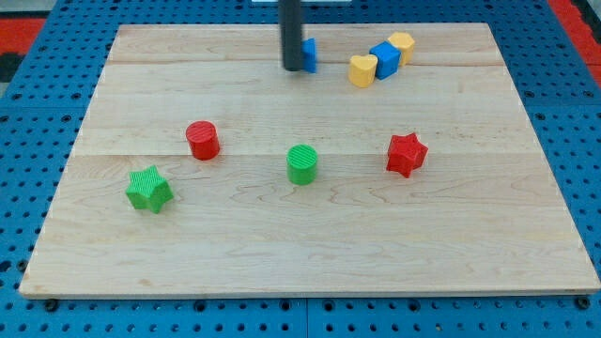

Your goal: Move the red star below the blue cube

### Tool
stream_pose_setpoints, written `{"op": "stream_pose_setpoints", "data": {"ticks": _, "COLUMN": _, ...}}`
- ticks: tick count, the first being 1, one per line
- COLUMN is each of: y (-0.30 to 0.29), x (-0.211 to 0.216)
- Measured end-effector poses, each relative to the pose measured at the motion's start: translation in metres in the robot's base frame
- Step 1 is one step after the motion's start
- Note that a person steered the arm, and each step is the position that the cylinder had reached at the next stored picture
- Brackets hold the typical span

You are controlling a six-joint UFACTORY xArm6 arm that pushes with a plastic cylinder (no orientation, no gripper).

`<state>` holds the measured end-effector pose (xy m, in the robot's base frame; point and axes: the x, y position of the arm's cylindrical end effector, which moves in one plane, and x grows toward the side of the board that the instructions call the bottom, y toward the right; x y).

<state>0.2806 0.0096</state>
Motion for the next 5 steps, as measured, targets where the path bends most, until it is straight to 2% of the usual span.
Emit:
{"op": "stream_pose_setpoints", "data": {"ticks": 1, "y": -0.020, "x": -0.020}}
{"op": "stream_pose_setpoints", "data": {"ticks": 2, "y": -0.002, "x": -0.045}}
{"op": "stream_pose_setpoints", "data": {"ticks": 3, "y": 0.059, "x": -0.045}}
{"op": "stream_pose_setpoints", "data": {"ticks": 4, "y": 0.049, "x": -0.047}}
{"op": "stream_pose_setpoints", "data": {"ticks": 5, "y": 0.040, "x": -0.075}}
